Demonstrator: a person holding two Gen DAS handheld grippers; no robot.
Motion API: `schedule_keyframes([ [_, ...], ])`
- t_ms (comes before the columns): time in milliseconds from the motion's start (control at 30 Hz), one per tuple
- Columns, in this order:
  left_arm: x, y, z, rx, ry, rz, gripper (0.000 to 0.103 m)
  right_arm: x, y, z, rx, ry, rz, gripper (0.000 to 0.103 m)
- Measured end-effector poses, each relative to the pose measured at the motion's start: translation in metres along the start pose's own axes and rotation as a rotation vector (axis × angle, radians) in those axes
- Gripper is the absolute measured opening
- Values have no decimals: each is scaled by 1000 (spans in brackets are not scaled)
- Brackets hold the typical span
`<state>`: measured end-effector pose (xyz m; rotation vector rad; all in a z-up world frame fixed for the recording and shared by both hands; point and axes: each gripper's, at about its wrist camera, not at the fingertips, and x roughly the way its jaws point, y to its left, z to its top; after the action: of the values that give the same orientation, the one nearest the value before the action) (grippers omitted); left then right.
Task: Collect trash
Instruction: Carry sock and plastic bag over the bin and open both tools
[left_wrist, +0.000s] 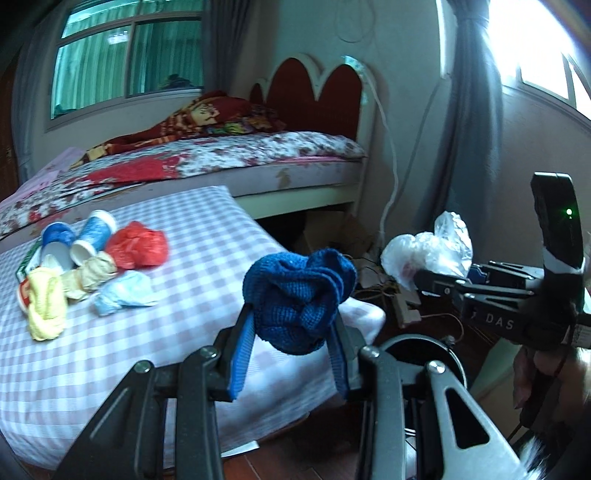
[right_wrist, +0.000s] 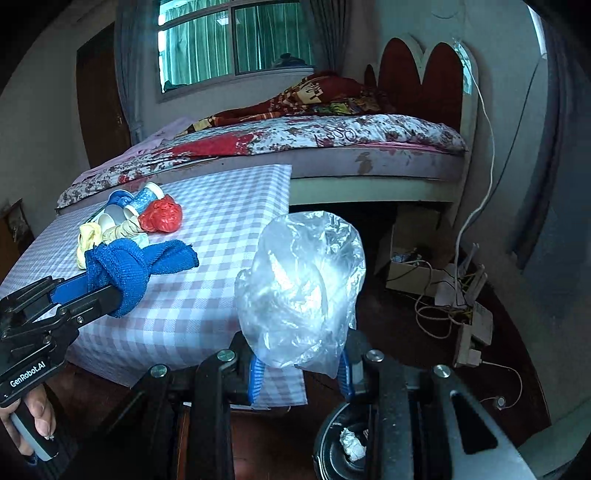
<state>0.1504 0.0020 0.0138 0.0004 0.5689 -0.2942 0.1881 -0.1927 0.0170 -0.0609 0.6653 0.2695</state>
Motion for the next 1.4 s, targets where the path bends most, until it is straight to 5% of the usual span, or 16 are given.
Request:
schedule_keyframes([
  [467,32,-96,-25,111,112,-229,38,-17,-81,-71,79,125,-123,34],
  [833,83,-142,-60,139,289,-364,38,-1,-117,-119,90,243,-128,34],
  [900,92,-147,-65,137,328,-387,48,5,-122,-125,96,271,-123,34],
  [933,95,-148,-66,132,341,-392,52,10,-125,-128,102,290,-118,36],
  [1000,101,-145,-66,119,346,-345,93,22,-131,-134,99,344,-178,66],
  [1033,101,-142,-67,104,337,-322,98,25,-135,-138,107,355,-218,92],
  [1067,99,-138,-68,96,331,-291,101,28,-138,-141,119,363,-230,97],
  [1200,101,-134,-73,102,329,-183,102,32,-144,-144,127,381,-280,102],
  [1400,96,-120,-68,111,299,-141,102,27,-139,-137,109,348,-283,102],
])
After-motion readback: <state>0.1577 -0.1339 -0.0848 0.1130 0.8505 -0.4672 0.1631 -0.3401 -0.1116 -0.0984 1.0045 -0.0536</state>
